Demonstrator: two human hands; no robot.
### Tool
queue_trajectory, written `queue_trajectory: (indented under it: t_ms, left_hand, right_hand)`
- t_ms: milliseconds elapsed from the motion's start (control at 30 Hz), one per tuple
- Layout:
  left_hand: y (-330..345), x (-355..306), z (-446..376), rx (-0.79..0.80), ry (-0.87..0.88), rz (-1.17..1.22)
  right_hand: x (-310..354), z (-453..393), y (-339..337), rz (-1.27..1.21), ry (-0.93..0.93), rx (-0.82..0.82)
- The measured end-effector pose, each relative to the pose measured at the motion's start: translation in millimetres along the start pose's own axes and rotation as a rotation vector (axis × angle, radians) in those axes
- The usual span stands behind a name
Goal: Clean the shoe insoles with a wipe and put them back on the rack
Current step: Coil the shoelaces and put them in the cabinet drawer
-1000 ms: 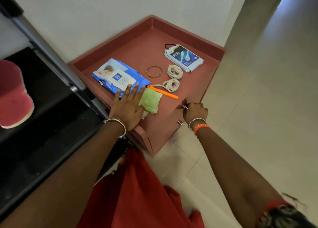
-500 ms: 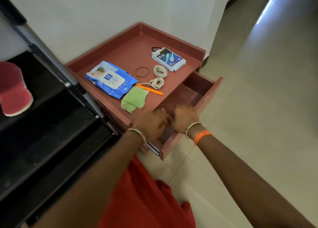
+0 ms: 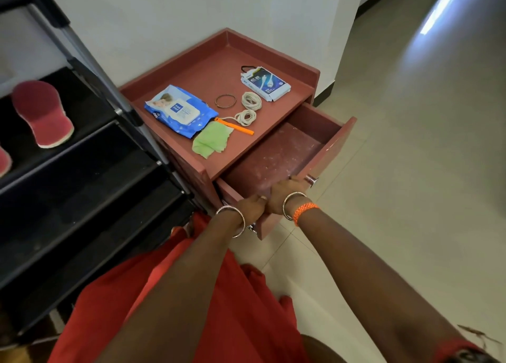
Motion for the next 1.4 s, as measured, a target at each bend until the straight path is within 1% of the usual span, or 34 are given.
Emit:
queue_trajectory:
  t_ms: [33, 133, 167, 233, 300, 433, 500, 633, 700, 800, 867, 933, 967, 1000, 1033, 1133, 1167, 1333, 1400]
  left_hand:
    - [1.5, 2.5, -3.0, -0.008, 0.007, 0.045]
    - [15.9, 5.2, -11.6, 0.042, 0.024, 0.248]
    - [20.7, 7.2, -16.6, 0.06, 0.034, 0.287]
    - [36.0, -0.6, -2.4, 0.147, 0.024, 0.319]
    - [45.6, -2.8, 2.5, 0.184, 0.052, 0.35]
    - [44.3, -8.7, 3.2, 0.134, 0.111, 0.443]
    - [41.6, -17.4, 4.8, 0.097, 0.161, 0.432]
    - [34.4, -26.7, 8.4, 0.069, 0.245, 0.283]
    - [27.2, -24.4, 11.8, 0.033, 0.263, 0.216]
    - [16.0, -13.9, 14.3, -0.013, 0.271, 0.21]
    - [9.0, -5.3, 14.4, -0.038, 0.269, 0.216]
    - [3.1, -0.5, 14.1, -0.065, 0.274, 0.216]
    - [-0.8, 0.3, 15.6, -0.088, 0.282, 0.208]
    - [-4.5, 0.0, 17.2, -0.112, 0.294, 0.206]
    - [-7.8, 0.1, 18.7, -0.13, 0.305, 0.209]
    - [-20.4, -2.5, 27.6, -0.17, 0.33, 0.188]
    - [-25.6, -3.9, 31.1, -0.182, 0.345, 0.172]
    - [-63.3, -8.7, 54.1, -0.326, 0.452, 0.187]
    - [-79.9, -6.7, 60.4, -0.399, 0.479, 0.218]
  right_hand:
    - [0.7, 2.4, 0.8, 0.002, -0.009, -0.002]
    - [-1.7, 9.6, 9.7, -0.026, -0.033, -0.027]
    - [-6.1, 11.3, 14.8, -0.048, -0.027, -0.039]
    - [-16.5, 16.2, 26.8, -0.081, -0.012, -0.064]
    - [-26.6, 22.7, 37.7, -0.103, -0.004, -0.077]
    - [-43.6, 40.8, 58.4, -0.117, 0.043, -0.061]
    - [-52.6, 53.1, 66.0, -0.108, 0.083, -0.031]
    - [-65.0, 76.2, 84.2, -0.062, 0.151, 0.049]
    - [-72.5, 86.4, 93.0, -0.043, 0.19, 0.084]
    - [-72.6, 95.8, 89.9, -0.022, 0.203, 0.127]
    - [-65.7, 87.6, 85.4, -0.011, 0.214, 0.232]
    - [-57.4, 73.0, 89.0, 0.053, 0.232, 0.35]
    - [-53.9, 66.4, 90.7, 0.093, 0.238, 0.376]
    - [-54.2, 60.3, 90.3, 0.098, 0.252, 0.368]
    - [-55.1, 58.9, 86.3, 0.067, 0.264, 0.327]
    - [-54.7, 62.3, 62.0, -0.125, 0.235, 0.112]
    - [-55.7, 62.9, 57.8, -0.161, 0.23, 0.079]
    - [-59.1, 53.0, 59.3, -0.231, 0.219, 0.102]
    - [-59.0, 49.8, 51.1, -0.251, 0.209, 0.06]
Point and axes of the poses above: each hand's wrist, its own z-axis away from the middle knuckle, its own y-axis out of the palm, x = y × z, the point moved 8 cm from there along -z, towards the middle knuckle, and after that the axes turned 15 degrees about x, right-handed, at the moved point
